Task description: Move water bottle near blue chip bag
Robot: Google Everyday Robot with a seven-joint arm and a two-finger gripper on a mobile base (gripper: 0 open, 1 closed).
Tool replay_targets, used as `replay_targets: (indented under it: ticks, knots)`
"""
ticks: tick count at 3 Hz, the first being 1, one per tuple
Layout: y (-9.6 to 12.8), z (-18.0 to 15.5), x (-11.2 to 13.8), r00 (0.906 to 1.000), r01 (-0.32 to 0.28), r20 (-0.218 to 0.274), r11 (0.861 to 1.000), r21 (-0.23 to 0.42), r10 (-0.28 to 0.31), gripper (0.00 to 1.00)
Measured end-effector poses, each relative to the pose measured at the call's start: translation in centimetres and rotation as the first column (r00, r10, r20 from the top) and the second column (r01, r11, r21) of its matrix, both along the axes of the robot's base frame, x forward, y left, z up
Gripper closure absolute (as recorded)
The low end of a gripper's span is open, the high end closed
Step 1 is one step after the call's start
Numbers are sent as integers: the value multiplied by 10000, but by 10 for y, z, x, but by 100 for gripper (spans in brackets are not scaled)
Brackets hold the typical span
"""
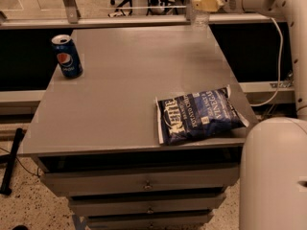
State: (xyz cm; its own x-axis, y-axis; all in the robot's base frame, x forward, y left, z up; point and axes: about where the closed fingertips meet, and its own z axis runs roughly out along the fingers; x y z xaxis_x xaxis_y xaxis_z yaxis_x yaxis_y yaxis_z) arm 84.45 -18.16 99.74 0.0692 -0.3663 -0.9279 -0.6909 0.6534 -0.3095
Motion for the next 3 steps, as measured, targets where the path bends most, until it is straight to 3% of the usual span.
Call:
replay_targets:
  ticks: [2,3]
  knots:
    - [16,-7,-41,9924,-955,-801,9951,-274,930,100]
    - [24,4,-71,9889,-1191,-879,9927,176,1202,100]
